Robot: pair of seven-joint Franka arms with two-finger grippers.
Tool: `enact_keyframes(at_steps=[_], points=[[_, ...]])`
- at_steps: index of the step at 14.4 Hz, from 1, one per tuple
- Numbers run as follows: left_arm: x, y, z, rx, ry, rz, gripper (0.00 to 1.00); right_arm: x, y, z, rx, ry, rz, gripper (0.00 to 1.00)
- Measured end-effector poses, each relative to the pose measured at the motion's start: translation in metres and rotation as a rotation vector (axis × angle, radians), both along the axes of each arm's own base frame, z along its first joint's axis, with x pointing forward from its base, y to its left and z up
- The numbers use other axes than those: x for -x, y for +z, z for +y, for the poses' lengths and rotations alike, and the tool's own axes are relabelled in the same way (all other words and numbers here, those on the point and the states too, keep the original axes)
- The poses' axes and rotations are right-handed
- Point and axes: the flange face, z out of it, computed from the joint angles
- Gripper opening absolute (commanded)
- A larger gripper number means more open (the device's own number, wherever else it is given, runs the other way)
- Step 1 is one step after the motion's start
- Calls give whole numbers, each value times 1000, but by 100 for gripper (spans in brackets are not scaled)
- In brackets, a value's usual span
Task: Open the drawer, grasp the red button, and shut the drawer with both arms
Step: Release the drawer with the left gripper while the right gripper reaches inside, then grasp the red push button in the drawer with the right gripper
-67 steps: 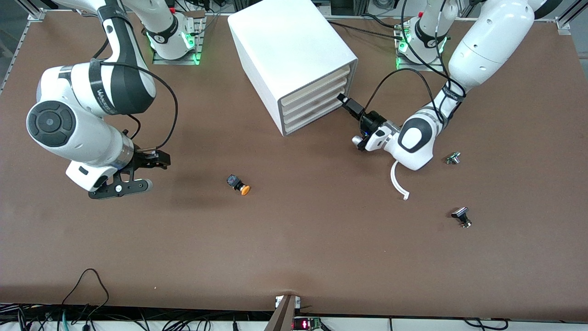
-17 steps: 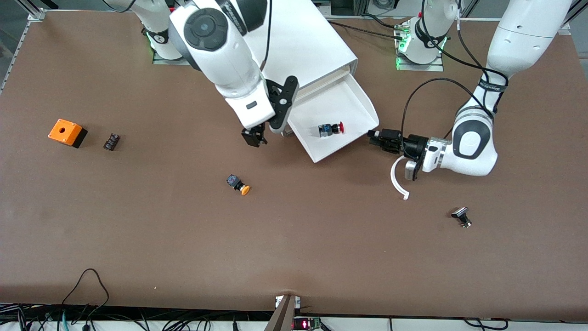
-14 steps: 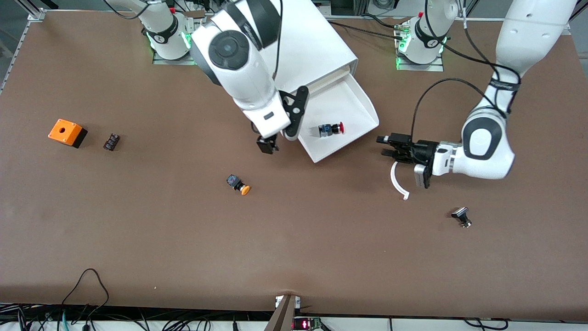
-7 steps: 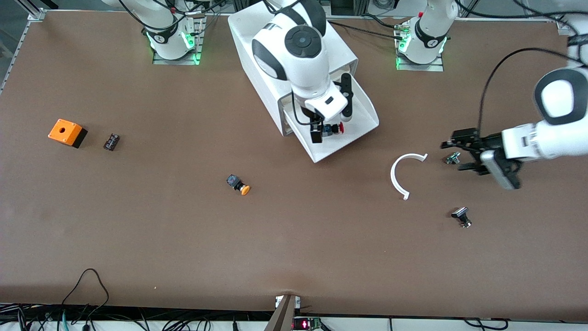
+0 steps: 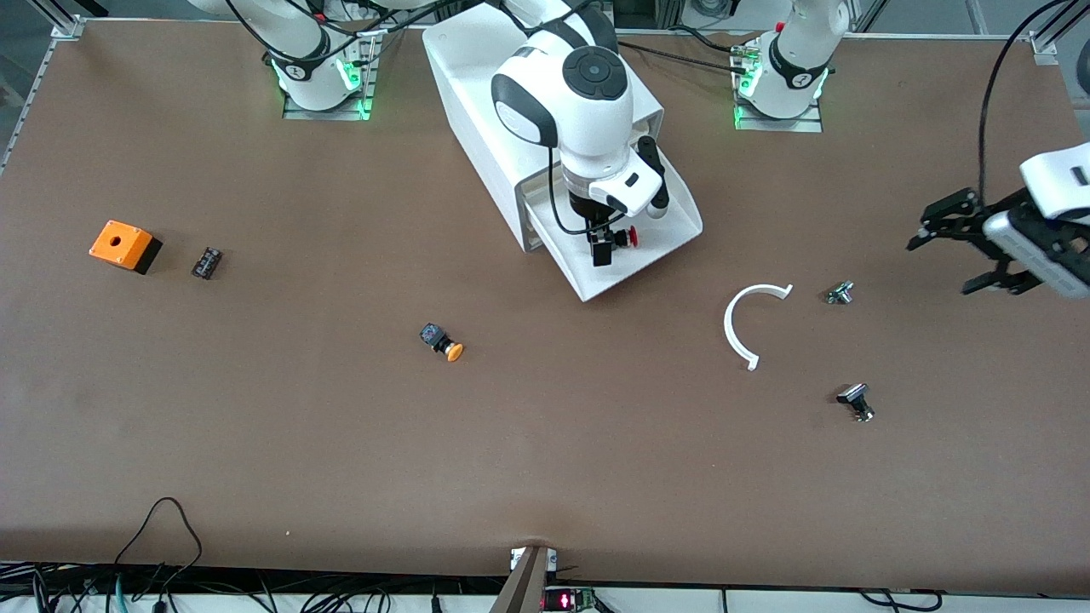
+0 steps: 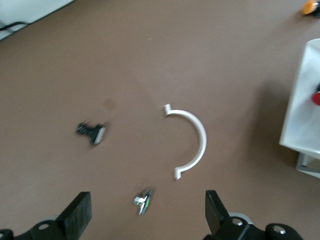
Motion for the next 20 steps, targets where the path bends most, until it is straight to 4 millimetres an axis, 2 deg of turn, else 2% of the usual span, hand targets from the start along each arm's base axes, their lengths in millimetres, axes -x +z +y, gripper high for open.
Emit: enact_keyframes(at_steps=[2, 3, 7, 11, 15, 16, 18, 20], points=[[16, 23, 9, -46, 137, 24, 100, 6, -4, 5, 6, 12, 1, 100], [25, 34, 7, -70, 216, 45, 100, 8, -6, 7, 7, 16, 2, 100], [54, 66, -20, -110, 551, 139, 100, 10, -19, 9, 21, 19, 13, 100], [61, 77, -40, -111, 740, 189, 100, 8, -38, 12, 16, 21, 9, 100], [62, 76, -37, -147, 770, 186, 100, 6, -48, 13, 16, 20, 9, 100], [62, 76, -37, -150, 770, 190, 100, 6, -51, 14, 10, 21, 5, 97], [63, 74, -37, -153, 771, 200, 100, 5, -56, 16, 1, 22, -1, 73], [63, 74, -37, -153, 773, 202, 100, 4, -60, 16, -1, 23, -3, 54]])
